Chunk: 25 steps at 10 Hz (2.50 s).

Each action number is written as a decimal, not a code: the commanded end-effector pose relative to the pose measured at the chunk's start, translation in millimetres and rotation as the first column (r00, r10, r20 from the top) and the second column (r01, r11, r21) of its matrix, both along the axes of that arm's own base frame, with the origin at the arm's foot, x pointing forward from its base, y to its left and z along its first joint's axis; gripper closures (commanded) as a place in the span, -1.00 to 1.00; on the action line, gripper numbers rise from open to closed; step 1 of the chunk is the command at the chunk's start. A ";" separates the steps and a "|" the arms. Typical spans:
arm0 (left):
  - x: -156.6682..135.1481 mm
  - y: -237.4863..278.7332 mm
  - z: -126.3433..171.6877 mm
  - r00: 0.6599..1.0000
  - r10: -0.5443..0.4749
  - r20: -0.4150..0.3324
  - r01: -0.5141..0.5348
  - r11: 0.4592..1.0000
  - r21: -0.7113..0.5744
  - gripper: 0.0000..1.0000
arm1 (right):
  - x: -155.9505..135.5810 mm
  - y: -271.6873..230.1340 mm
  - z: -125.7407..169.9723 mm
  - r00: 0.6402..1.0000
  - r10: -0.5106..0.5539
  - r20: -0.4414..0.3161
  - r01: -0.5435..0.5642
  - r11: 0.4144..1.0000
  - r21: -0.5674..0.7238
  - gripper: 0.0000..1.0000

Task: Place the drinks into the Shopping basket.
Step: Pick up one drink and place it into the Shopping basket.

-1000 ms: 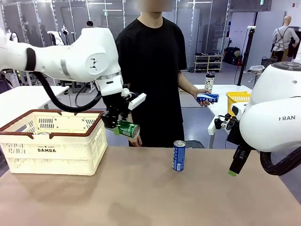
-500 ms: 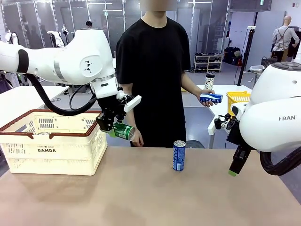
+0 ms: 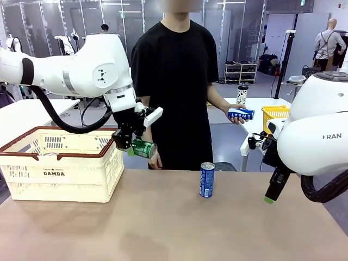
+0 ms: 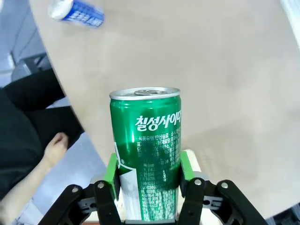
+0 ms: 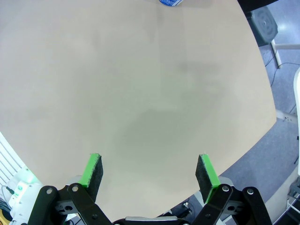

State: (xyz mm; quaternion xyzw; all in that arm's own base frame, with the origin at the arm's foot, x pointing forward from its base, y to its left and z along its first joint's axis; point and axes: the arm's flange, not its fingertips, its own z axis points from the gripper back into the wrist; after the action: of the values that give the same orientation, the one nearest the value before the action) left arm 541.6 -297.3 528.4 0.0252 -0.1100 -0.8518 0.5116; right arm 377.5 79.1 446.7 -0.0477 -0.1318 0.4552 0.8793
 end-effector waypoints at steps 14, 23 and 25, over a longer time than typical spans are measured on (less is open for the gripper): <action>104.6 230.6 -20.9 0.974 0.215 0.070 -0.203 0.968 -0.145 -0.15 | 0.2 -0.5 0.0 1.000 -0.002 -0.001 0.002 1.000 0.000 -1.00; 143.7 234.3 -60.2 0.970 0.215 -0.113 -0.224 0.972 -0.070 -0.15 | 0.2 -0.5 0.0 1.000 -0.002 -0.001 0.002 1.000 0.000 -1.00; 155.9 243.9 -81.2 0.964 0.190 -0.186 -0.207 0.975 -0.074 -0.15 | 0.2 -0.5 0.0 1.000 -0.002 -0.001 0.002 1.000 0.000 -1.00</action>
State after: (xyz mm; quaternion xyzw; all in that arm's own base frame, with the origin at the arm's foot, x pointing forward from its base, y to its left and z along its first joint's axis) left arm 677.4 -58.3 433.3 -0.0475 -0.1089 -0.7823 0.6115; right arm 377.5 79.1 446.7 -0.0477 -0.1318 0.4551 0.8793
